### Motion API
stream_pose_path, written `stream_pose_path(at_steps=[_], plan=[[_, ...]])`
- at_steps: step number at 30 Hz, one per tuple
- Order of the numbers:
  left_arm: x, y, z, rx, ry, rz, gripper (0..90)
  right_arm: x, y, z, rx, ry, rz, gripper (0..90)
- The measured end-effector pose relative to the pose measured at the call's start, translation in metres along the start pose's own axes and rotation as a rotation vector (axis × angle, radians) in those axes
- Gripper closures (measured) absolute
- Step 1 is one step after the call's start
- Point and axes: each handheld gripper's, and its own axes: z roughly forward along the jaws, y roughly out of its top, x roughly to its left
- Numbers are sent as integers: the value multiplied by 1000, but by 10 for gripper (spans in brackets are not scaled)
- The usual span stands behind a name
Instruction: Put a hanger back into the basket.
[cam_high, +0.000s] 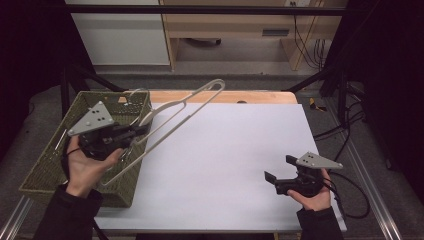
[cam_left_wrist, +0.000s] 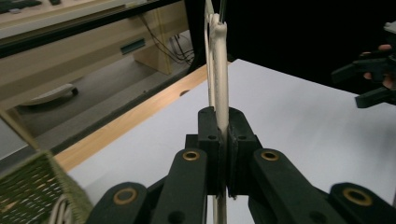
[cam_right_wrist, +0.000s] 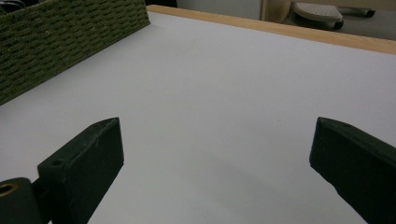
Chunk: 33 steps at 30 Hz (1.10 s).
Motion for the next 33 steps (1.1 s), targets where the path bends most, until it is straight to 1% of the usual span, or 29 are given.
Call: stream_pose_path(at_steps=[1,3,4,6,7,8,11,15,19,21,24,26,27,30,31,33], plan=[[4,1,-3,-3,17,10,864,0,0,0,-3,-4,-3,36],[13,1,-10,5,38,11,864,0,0,-1,-9,0,4,36],[17,1,-13,6,46,12,864,0,0,-1,-8,-8,-6,36],[26,0,-18,6,58,12,864,0,0,-2,-9,-2,-4,35],[30,-1,-21,4,60,4,864,0,0,-2,-10,-3,-6,35],[36,-3,-24,4,70,4,864,-1,0,-2,-10,-3,-7,35],[47,-8,-28,13,96,7,864,-1,0,-2,-8,-8,-16,33],[61,-17,-33,28,112,7,864,-1,0,-2,-4,-14,-20,33],[74,-28,-36,43,119,-19,863,-2,0,-3,-2,-11,-22,28],[81,-33,-38,58,135,-18,864,-1,0,-3,-8,-15,-15,27],[92,-41,-42,79,157,-31,864,-2,0,-4,-8,-13,-19,24],[100,-49,-45,89,171,-40,863,-2,0,-5,-9,-13,-19,22],[102,-51,-46,84,183,-34,863,-2,0,-5,-8,-15,-19,20],[111,-60,-50,96,200,-38,863,-2,0,-4,-6,-17,-24,18],[112,-64,-51,107,199,-49,863,-1,0,-3,-10,-19,-19,16],[118,-71,-54,118,207,-56,863,-1,0,-3,-9,-20,-20,16]])
